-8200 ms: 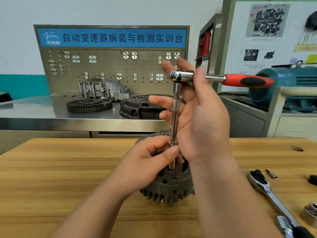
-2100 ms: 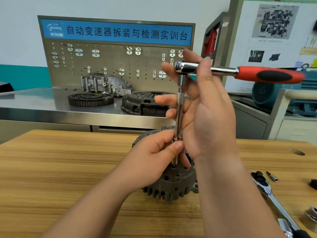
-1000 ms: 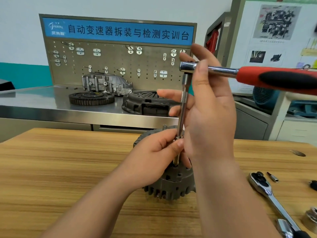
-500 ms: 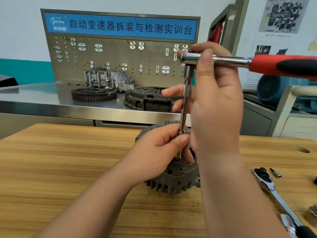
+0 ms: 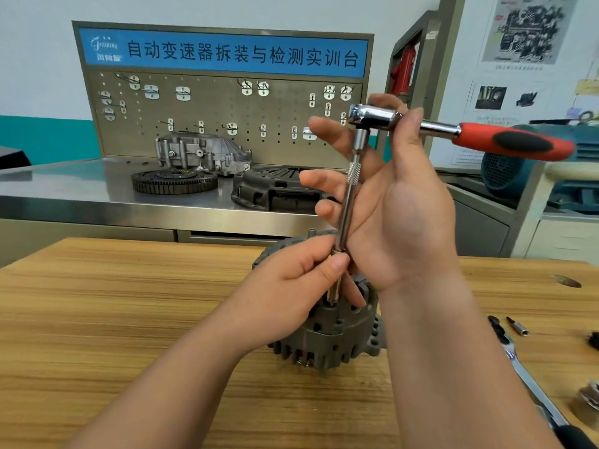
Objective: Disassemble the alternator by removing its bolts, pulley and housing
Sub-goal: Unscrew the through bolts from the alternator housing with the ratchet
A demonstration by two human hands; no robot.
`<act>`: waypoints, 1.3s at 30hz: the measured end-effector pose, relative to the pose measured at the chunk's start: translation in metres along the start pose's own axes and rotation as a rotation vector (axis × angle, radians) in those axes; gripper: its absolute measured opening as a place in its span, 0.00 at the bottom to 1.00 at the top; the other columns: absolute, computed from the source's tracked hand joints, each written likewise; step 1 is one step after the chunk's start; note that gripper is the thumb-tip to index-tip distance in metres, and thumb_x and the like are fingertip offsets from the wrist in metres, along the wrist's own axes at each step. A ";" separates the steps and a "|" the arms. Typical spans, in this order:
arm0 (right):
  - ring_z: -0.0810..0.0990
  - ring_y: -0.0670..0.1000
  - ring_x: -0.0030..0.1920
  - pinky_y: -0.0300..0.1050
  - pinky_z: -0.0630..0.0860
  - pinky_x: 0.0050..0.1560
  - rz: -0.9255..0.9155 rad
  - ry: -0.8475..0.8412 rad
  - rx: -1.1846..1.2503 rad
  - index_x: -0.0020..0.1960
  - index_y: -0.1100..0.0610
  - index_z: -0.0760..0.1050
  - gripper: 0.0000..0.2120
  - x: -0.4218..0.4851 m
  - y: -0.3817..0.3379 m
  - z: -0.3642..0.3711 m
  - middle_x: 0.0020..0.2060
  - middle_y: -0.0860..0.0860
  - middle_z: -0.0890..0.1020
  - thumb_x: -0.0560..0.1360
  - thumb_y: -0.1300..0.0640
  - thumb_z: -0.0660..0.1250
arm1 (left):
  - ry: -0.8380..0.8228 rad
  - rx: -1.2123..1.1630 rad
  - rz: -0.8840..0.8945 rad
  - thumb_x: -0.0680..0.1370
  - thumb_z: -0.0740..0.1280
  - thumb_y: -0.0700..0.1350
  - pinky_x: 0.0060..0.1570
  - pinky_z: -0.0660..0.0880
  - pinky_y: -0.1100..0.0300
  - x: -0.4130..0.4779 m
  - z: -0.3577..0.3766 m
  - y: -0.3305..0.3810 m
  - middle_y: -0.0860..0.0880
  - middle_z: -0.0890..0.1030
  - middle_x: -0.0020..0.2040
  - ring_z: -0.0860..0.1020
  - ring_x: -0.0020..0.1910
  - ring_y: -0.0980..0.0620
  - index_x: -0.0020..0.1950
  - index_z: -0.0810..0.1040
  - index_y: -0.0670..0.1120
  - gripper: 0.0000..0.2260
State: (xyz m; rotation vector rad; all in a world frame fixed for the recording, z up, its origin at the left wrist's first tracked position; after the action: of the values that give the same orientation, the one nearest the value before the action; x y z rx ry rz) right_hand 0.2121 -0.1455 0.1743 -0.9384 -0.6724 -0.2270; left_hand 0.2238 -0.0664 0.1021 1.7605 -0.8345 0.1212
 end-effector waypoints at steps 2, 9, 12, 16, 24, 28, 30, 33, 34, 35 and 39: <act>0.81 0.53 0.32 0.39 0.70 0.29 0.010 -0.018 0.010 0.54 0.48 0.68 0.16 0.000 0.001 0.000 0.44 0.53 0.84 0.83 0.43 0.44 | 0.007 0.008 -0.007 0.77 0.59 0.49 0.55 0.73 0.39 0.000 -0.001 0.001 0.53 0.84 0.39 0.81 0.46 0.44 0.49 0.77 0.41 0.13; 0.83 0.56 0.38 0.43 0.76 0.31 -0.413 0.127 -0.733 0.54 0.49 0.73 0.06 -0.010 -0.023 0.006 0.45 0.52 0.80 0.82 0.53 0.58 | 0.039 0.069 -0.058 0.79 0.60 0.49 0.55 0.74 0.39 0.001 -0.003 0.000 0.52 0.85 0.44 0.79 0.49 0.38 0.53 0.79 0.40 0.14; 0.82 0.59 0.39 0.45 0.75 0.30 -0.473 0.162 -0.758 0.55 0.50 0.73 0.06 -0.013 -0.023 0.006 0.45 0.51 0.79 0.81 0.54 0.58 | 0.061 0.075 -0.066 0.82 0.60 0.45 0.55 0.74 0.38 0.001 -0.004 -0.002 0.51 0.85 0.48 0.79 0.51 0.35 0.56 0.79 0.40 0.11; 0.83 0.54 0.34 0.39 0.75 0.28 -0.161 0.137 -0.271 0.54 0.48 0.72 0.11 -0.007 -0.005 0.001 0.52 0.52 0.84 0.83 0.48 0.52 | 0.047 0.019 -0.068 0.78 0.59 0.51 0.57 0.73 0.40 0.001 -0.001 0.000 0.48 0.85 0.46 0.80 0.51 0.42 0.55 0.78 0.42 0.16; 0.82 0.52 0.33 0.40 0.73 0.30 -0.036 0.046 -0.089 0.55 0.48 0.71 0.14 -0.003 0.000 0.000 0.43 0.53 0.84 0.83 0.45 0.48 | 0.029 0.051 -0.038 0.77 0.58 0.50 0.52 0.75 0.41 0.001 -0.002 0.000 0.57 0.83 0.37 0.80 0.44 0.43 0.45 0.78 0.47 0.11; 0.81 0.56 0.37 0.44 0.77 0.31 -0.408 0.172 -0.663 0.53 0.50 0.73 0.07 -0.010 -0.021 0.003 0.46 0.51 0.81 0.82 0.53 0.57 | 0.030 0.083 -0.040 0.76 0.58 0.52 0.55 0.74 0.40 0.002 0.000 -0.001 0.53 0.85 0.41 0.80 0.48 0.40 0.51 0.78 0.42 0.16; 0.78 0.56 0.36 0.52 0.77 0.33 -0.588 0.170 -0.898 0.53 0.52 0.72 0.05 -0.015 -0.027 0.011 0.43 0.47 0.78 0.82 0.55 0.59 | 0.029 0.096 -0.046 0.79 0.59 0.51 0.56 0.74 0.39 0.002 -0.001 -0.003 0.51 0.85 0.47 0.79 0.52 0.38 0.55 0.78 0.41 0.16; 0.82 0.54 0.40 0.45 0.78 0.33 -0.473 0.218 -0.715 0.52 0.48 0.73 0.06 -0.015 -0.021 0.006 0.46 0.46 0.80 0.82 0.53 0.57 | 0.032 0.085 -0.052 0.81 0.60 0.49 0.56 0.74 0.39 0.002 -0.001 -0.004 0.49 0.85 0.49 0.79 0.53 0.37 0.56 0.78 0.41 0.14; 0.84 0.54 0.40 0.42 0.77 0.31 -0.362 0.205 -0.558 0.53 0.48 0.73 0.08 -0.012 -0.016 0.004 0.48 0.49 0.81 0.82 0.51 0.56 | 0.030 0.074 -0.053 0.79 0.59 0.51 0.56 0.74 0.39 0.002 -0.001 -0.003 0.49 0.85 0.48 0.79 0.52 0.38 0.56 0.78 0.41 0.16; 0.84 0.54 0.39 0.41 0.76 0.30 -0.252 0.170 -0.398 0.53 0.48 0.73 0.10 -0.010 -0.010 0.003 0.48 0.52 0.83 0.83 0.50 0.54 | 0.026 0.067 -0.051 0.78 0.58 0.53 0.56 0.74 0.40 0.002 -0.001 -0.002 0.50 0.85 0.47 0.79 0.51 0.40 0.55 0.79 0.42 0.17; 0.83 0.54 0.37 0.40 0.77 0.32 -0.002 0.035 -0.022 0.55 0.48 0.71 0.15 -0.003 0.001 0.003 0.43 0.53 0.85 0.83 0.44 0.47 | -0.003 0.045 -0.033 0.77 0.57 0.51 0.54 0.74 0.52 0.000 -0.001 0.001 0.59 0.82 0.38 0.79 0.43 0.59 0.46 0.78 0.48 0.12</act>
State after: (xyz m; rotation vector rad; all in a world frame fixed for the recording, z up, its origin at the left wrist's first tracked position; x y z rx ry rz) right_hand 0.2088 -0.1424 0.1730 -0.9526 -0.6397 -0.2525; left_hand 0.2238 -0.0656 0.1038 1.8165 -0.8102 0.1161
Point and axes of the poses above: each hand's wrist, its own x-axis towards the middle knuckle, its own z-axis out of the palm, y = z × x, the point moved 6 cm from there along x, towards the middle knuckle
